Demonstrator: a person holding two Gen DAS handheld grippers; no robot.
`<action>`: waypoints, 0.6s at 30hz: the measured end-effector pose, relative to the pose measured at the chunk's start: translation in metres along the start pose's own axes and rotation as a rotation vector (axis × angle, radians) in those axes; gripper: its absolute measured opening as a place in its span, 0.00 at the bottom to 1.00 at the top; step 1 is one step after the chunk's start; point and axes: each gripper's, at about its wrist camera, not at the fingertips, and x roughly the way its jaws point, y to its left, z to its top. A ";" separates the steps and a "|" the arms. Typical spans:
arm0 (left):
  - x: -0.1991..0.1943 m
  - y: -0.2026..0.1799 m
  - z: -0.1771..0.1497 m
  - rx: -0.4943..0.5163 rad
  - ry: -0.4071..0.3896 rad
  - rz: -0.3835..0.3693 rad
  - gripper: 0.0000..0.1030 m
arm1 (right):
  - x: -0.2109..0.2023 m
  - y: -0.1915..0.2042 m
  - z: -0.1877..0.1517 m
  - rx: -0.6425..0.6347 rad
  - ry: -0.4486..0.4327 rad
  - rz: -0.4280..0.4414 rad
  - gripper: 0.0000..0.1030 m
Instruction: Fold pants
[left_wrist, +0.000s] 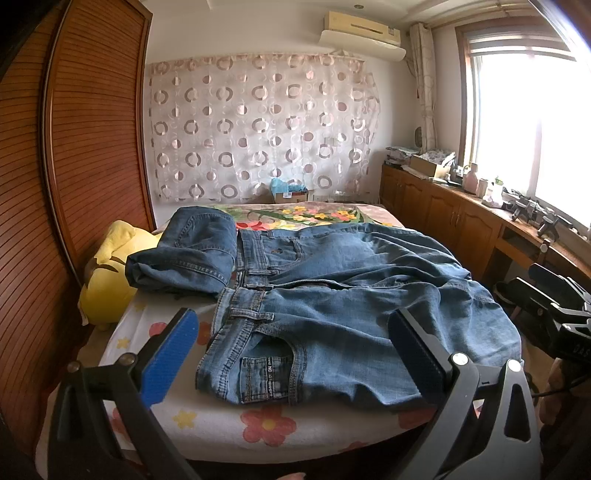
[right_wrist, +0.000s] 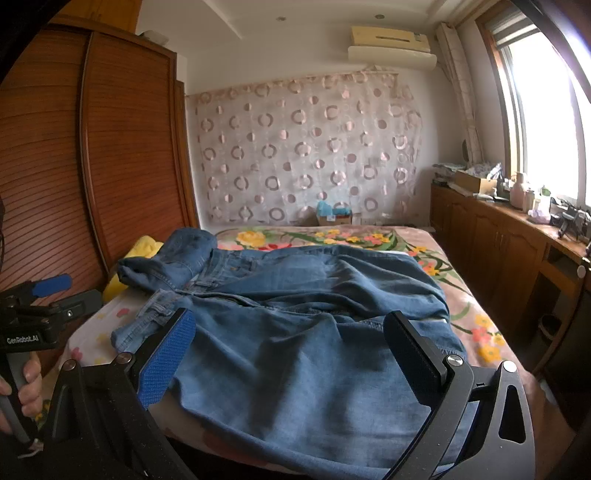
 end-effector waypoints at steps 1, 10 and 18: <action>0.001 0.000 -0.003 0.001 -0.001 0.000 1.00 | 0.000 0.000 0.000 -0.001 -0.001 0.000 1.00; 0.001 0.002 -0.003 0.002 -0.003 -0.001 1.00 | -0.001 0.000 0.000 -0.002 -0.001 -0.002 1.00; 0.001 0.002 -0.003 0.000 -0.005 -0.002 1.00 | -0.002 0.000 -0.001 -0.002 0.000 -0.003 1.00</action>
